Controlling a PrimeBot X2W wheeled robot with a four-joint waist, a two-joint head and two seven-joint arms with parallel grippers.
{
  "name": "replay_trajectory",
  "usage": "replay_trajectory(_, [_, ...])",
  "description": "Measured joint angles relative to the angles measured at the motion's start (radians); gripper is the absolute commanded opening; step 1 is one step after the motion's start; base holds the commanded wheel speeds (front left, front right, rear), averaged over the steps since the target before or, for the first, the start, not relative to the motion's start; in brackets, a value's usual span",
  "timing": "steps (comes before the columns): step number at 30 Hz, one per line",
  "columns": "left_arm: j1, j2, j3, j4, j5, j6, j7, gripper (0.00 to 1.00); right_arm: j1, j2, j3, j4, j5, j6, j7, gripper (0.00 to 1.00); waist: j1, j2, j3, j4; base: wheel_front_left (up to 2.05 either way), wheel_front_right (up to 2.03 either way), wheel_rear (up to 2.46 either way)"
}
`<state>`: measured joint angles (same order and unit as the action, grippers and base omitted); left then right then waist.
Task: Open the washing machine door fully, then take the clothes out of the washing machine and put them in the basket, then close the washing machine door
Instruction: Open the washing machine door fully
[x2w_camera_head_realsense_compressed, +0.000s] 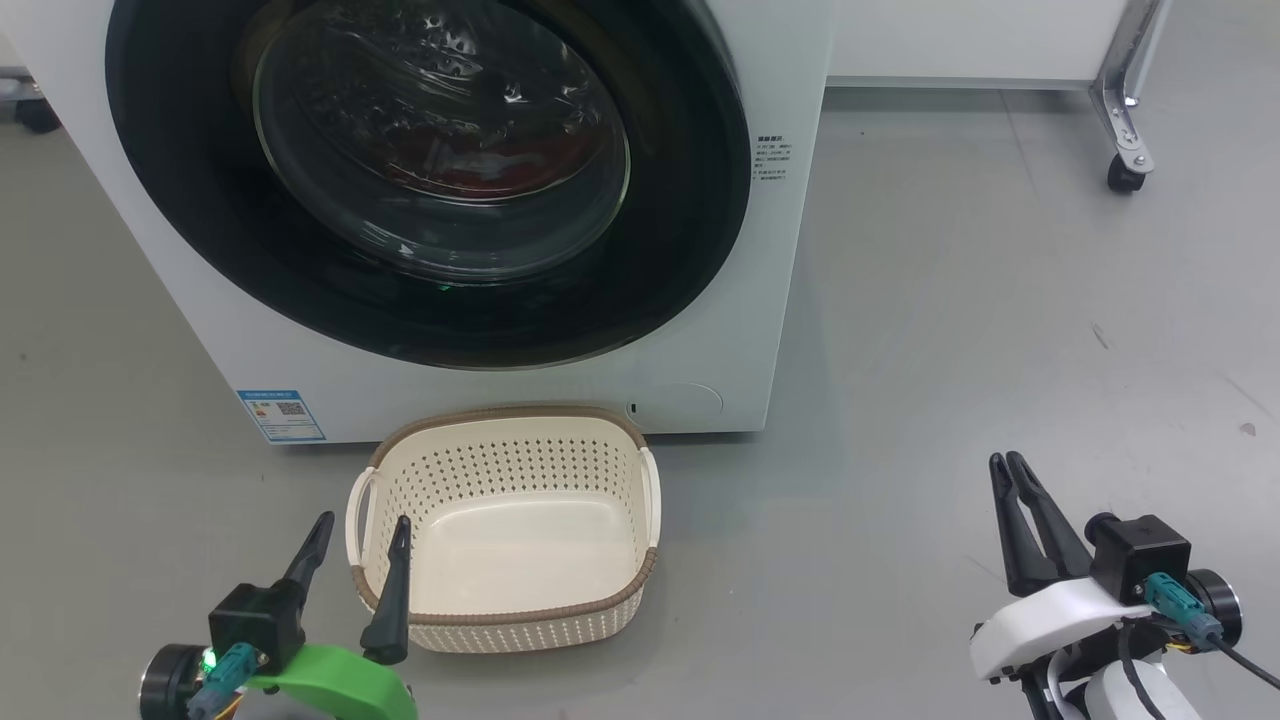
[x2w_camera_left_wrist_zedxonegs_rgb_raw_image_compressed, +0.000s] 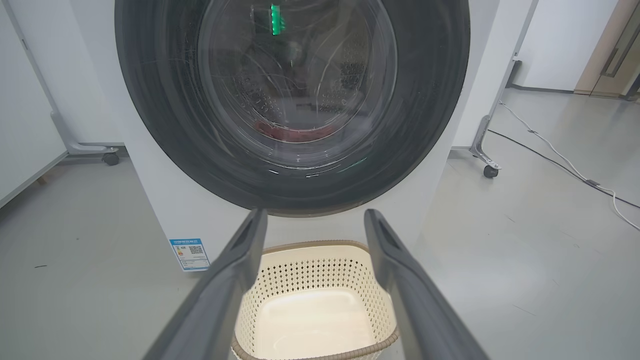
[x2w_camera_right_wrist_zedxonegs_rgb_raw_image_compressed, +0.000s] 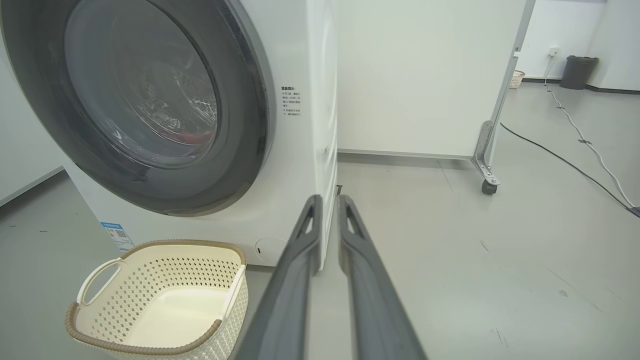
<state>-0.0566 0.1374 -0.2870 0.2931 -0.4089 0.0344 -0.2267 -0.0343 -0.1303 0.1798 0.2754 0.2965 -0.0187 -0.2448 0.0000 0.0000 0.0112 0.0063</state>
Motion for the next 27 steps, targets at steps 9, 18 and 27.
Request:
replay_trajectory(9, [-0.009, -0.004, -0.001, -0.004, -0.001, 0.000, 0.000, 1.00, -0.018, 0.000, -0.005, -0.009, 0.000, 0.027, 0.000, 0.00, 0.0000, 0.0000, 0.019, 0.007, 0.00, 0.00, 0.00])
replay_trajectory(18, [-0.047, -0.005, 0.007, -0.027, -0.001, 0.000, -0.003, 1.00, -0.077, 0.054, -0.081, -0.041, 0.142, 0.079, -0.007, 0.00, 0.0000, 0.0000, 0.064, 0.017, 0.00, 0.00, 0.00])
replay_trajectory(27, [-0.101, -0.010, 0.013, -0.064, 0.000, 0.004, -0.005, 1.00, -0.165, 0.090, -0.206, -0.024, 0.528, 0.123, 0.028, 0.00, 0.0000, 0.0000, 0.133, 0.033, 0.00, 0.00, 0.00])
